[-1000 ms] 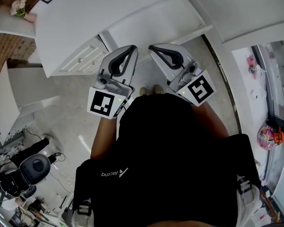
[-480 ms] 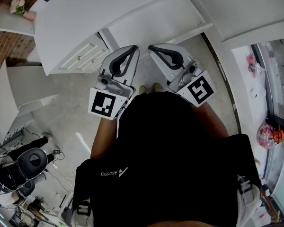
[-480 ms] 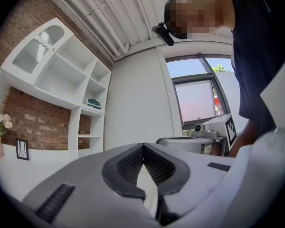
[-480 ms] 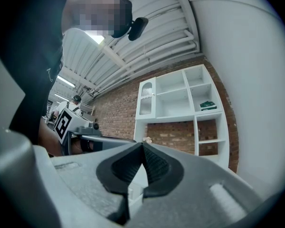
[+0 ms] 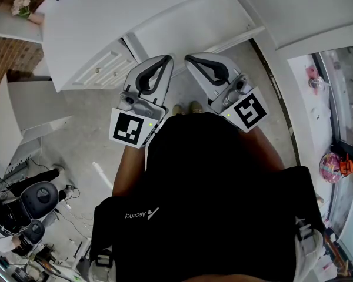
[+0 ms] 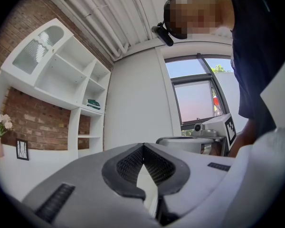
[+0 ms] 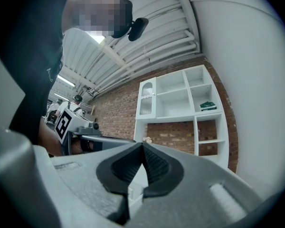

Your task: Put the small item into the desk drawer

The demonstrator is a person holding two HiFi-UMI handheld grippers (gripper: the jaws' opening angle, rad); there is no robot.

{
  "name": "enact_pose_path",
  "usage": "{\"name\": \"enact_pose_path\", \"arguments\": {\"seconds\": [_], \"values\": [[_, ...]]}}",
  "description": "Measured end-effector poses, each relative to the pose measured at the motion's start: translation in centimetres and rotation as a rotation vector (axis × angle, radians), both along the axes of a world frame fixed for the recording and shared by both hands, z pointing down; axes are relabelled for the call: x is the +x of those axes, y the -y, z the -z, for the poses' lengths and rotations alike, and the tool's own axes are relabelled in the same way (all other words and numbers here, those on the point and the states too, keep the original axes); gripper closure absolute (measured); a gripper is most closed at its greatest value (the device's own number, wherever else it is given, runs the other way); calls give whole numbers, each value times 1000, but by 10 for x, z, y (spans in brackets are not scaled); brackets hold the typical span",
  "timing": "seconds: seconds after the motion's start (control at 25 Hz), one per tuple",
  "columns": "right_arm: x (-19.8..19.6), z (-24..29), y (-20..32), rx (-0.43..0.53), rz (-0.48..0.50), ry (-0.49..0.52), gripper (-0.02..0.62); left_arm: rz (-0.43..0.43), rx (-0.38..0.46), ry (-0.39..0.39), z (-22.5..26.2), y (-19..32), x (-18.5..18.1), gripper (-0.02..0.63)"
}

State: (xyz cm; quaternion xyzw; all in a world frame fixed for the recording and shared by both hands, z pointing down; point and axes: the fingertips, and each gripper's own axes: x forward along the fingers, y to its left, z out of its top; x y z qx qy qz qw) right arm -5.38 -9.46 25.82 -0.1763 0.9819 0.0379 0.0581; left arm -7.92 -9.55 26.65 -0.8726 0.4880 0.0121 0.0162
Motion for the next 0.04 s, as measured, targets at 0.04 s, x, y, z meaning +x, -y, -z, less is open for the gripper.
{"name": "enact_pose_path", "arguments": {"seconds": [0.04], "values": [[0, 0, 0, 0, -1, 0, 595, 0, -1, 0, 0, -1, 0, 607]]}}
